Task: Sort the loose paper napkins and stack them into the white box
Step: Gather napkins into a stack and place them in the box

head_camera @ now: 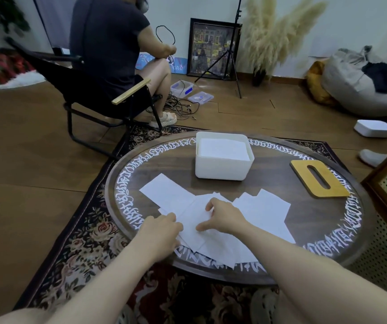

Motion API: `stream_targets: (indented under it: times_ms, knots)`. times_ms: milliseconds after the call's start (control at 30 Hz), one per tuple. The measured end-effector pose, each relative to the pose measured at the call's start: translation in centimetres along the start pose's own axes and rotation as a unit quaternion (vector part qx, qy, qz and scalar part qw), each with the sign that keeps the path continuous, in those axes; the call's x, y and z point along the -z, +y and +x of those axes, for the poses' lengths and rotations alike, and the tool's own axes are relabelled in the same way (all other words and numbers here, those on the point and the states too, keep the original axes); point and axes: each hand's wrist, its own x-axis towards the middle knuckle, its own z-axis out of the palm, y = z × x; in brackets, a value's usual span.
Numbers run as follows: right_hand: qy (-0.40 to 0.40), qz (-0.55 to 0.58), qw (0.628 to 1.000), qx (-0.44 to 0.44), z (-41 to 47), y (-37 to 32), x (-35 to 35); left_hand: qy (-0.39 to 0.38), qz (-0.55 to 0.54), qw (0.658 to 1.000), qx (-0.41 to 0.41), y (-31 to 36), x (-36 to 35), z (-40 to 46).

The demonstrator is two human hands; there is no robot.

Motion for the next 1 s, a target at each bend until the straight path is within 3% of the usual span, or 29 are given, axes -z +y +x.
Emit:
stream_targets:
  times_ms: [367, 467, 533, 667, 800, 1000]
  knots:
    - [0.081, 0.041, 0.995, 0.029, 0.5, -0.8, -0.6, -0.011, -0.001, 1.0, 0.008, -0.1, -0.3, -0.4]
    - [0.058, 0.129, 0.99, -0.017, 0.6, -0.2, 0.1, 0.004, -0.065, 0.997, 0.033, 0.3, 0.1, -0.2]
    - [0.03, 0.213, 0.975, -0.047, 0.2, 0.2, 0.9, 0.008, -0.164, 0.984, 0.064, 0.6, 0.6, -0.1]
    - [-0.028, 0.302, 0.947, -0.103, -0.9, 1.2, 2.2, -0.005, -0.388, 0.91, 0.142, 1.0, 0.8, 0.2]
    - [-0.051, 0.347, 0.928, -0.128, -2.0, 2.1, 2.9, -0.042, -0.601, 0.772, 0.203, 1.7, 1.1, 0.9]
    - [-0.045, 0.419, 0.901, -0.104, -3.6, 2.4, 4.1, -0.042, -0.75, 0.614, 0.241, 2.6, 1.4, 1.6]
